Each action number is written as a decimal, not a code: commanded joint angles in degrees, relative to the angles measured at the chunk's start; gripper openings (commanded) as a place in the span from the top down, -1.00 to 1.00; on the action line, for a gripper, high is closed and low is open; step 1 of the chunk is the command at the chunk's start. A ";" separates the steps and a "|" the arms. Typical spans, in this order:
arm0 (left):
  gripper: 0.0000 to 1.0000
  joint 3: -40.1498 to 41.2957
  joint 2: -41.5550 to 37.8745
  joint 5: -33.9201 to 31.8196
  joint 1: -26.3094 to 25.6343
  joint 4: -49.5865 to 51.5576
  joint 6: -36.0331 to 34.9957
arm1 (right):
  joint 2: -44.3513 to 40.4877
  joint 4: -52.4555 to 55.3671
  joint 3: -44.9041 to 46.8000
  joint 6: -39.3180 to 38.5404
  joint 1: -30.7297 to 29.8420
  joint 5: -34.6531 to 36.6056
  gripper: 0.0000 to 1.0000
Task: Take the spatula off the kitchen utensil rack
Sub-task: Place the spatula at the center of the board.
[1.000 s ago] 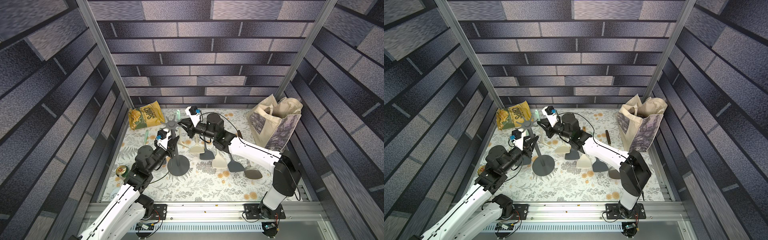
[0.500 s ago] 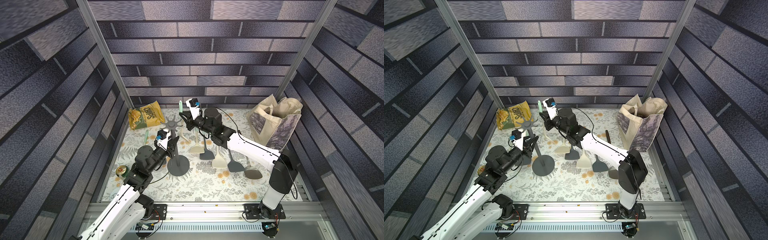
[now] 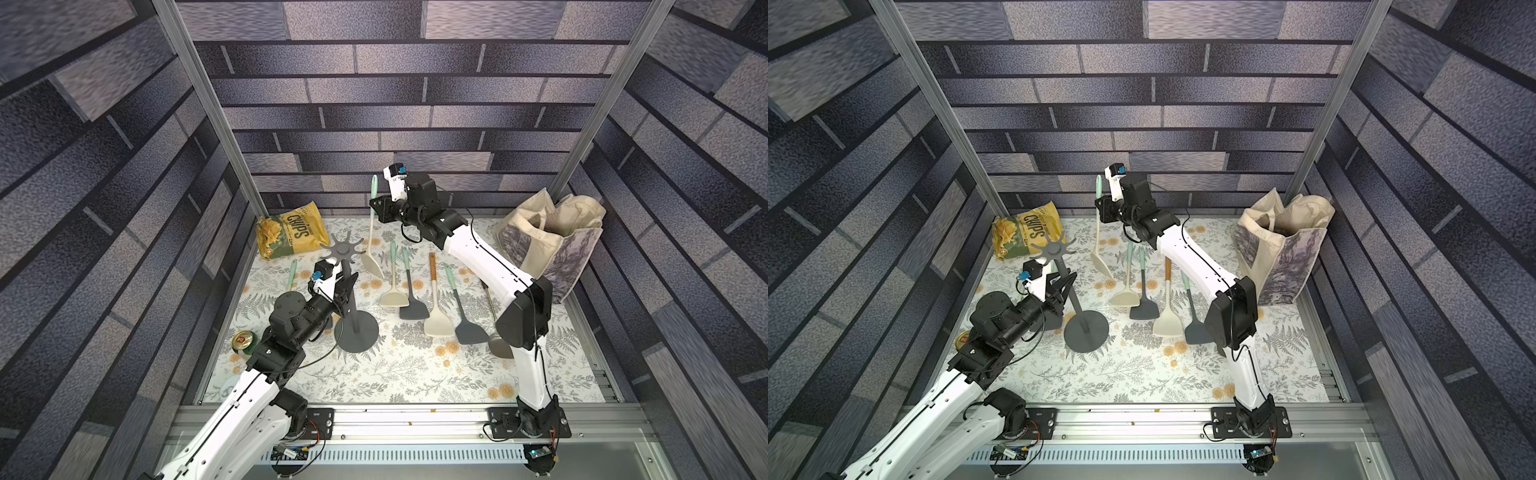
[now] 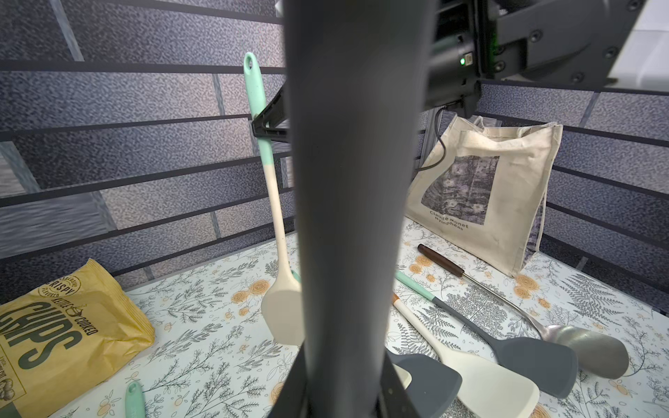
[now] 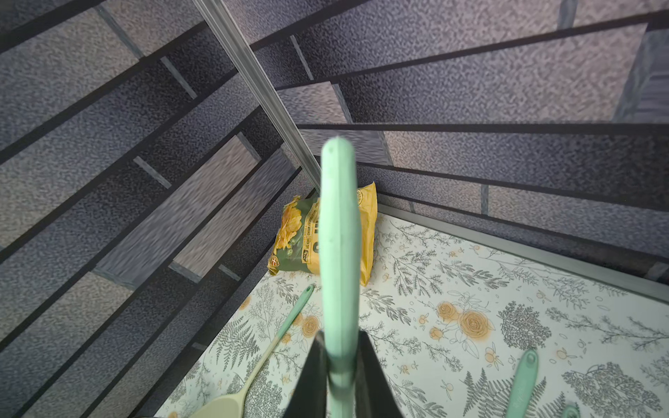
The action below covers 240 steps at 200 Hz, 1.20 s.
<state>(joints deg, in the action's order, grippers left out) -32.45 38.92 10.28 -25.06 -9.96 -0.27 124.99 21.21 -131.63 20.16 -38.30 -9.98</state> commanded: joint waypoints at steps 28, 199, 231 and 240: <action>0.75 0.81 0.02 0.26 0.01 5.65 -2.23 | 8.71 16.64 -13.77 4.96 0.16 -7.57 1.00; 0.75 0.81 1.84 0.75 -0.17 5.24 -2.03 | 24.57 13.67 -17.16 14.18 2.18 -2.38 1.00; 0.75 0.81 2.53 0.79 -0.17 5.03 -2.10 | 26.70 10.31 -13.80 15.96 2.10 0.72 1.00; 0.75 0.81 2.49 0.74 -0.23 5.03 -2.12 | 27.04 9.22 -12.77 16.41 2.10 1.59 1.00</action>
<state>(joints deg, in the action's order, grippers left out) -32.45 39.62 10.33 -25.08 -10.44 -0.25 149.69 32.29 -146.85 36.58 -36.45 -12.88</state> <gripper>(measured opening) 0.228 0.149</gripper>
